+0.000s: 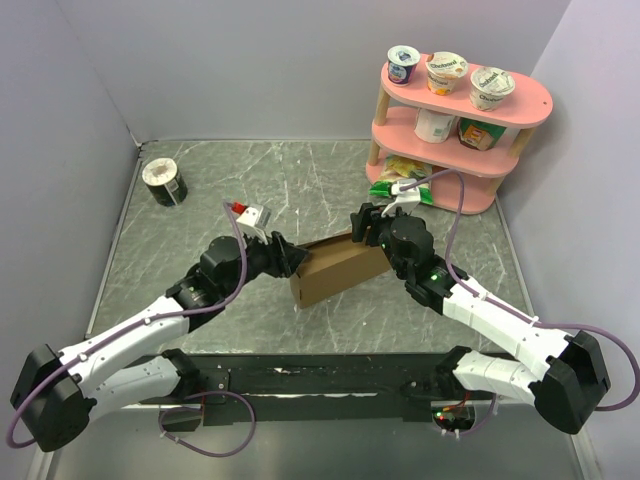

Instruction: Fold the paper box

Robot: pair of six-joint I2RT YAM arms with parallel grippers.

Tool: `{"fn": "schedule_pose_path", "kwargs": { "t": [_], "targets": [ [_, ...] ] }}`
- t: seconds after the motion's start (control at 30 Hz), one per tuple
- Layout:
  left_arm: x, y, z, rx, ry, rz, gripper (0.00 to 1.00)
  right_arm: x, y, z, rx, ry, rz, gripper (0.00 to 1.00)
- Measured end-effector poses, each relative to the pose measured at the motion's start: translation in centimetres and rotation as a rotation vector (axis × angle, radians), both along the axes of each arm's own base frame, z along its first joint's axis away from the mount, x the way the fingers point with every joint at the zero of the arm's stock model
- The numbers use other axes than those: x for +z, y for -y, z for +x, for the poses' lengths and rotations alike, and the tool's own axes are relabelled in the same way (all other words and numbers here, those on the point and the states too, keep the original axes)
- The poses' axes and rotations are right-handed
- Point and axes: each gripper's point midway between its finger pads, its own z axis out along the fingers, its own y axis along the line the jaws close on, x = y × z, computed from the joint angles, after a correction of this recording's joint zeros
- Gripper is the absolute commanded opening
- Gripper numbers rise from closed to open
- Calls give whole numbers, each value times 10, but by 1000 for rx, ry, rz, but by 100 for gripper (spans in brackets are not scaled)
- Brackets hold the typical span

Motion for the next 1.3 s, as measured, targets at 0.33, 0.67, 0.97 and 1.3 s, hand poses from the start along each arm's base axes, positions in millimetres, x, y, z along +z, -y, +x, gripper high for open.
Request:
{"fn": "schedule_pose_path", "kwargs": {
  "t": [0.33, 0.67, 0.97, 1.3],
  "targets": [
    [8, -6, -6, -22, 83, 24, 79, 0, 2, 1, -10, 1, -2, 73],
    [30, -12, -18, -89, 229, 48, 80, 0, 2, 0, -9, 1, -3, 73],
    [34, -32, -14, -78, 264, 52, 67, 0, 2, 0, -9, 0, -3, 73],
    [13, -31, -14, -104, 220, 82, 56, 0, 2, 0, -9, 1, -3, 73]
  ]
}}
